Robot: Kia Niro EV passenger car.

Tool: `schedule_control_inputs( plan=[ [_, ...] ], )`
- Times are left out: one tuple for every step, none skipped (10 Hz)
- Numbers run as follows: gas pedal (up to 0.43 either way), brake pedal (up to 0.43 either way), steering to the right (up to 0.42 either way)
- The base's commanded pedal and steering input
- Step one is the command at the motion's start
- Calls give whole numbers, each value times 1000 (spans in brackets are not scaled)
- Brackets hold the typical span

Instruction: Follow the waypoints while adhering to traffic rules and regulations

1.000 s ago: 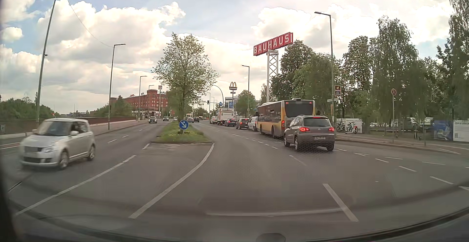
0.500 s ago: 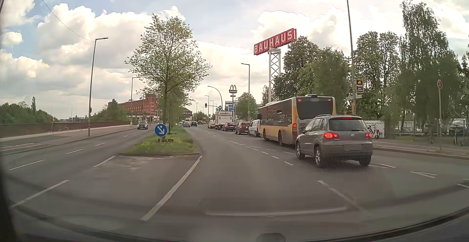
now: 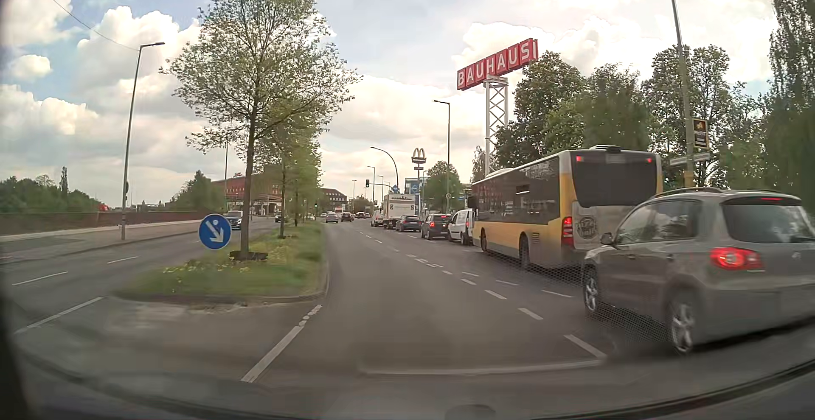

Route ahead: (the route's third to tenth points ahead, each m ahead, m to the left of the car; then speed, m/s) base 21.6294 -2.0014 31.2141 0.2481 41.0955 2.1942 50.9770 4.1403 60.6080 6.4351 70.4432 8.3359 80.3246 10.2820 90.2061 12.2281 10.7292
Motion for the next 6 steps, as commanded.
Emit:
schedule_control_inputs(
  plan=[
    [390, 18, -46],
    [390, 18, -49],
    [390, 18, -51],
    [390, 18, -51],
    [429, 18, -51],
    [480, 18, -52]
  ],
)
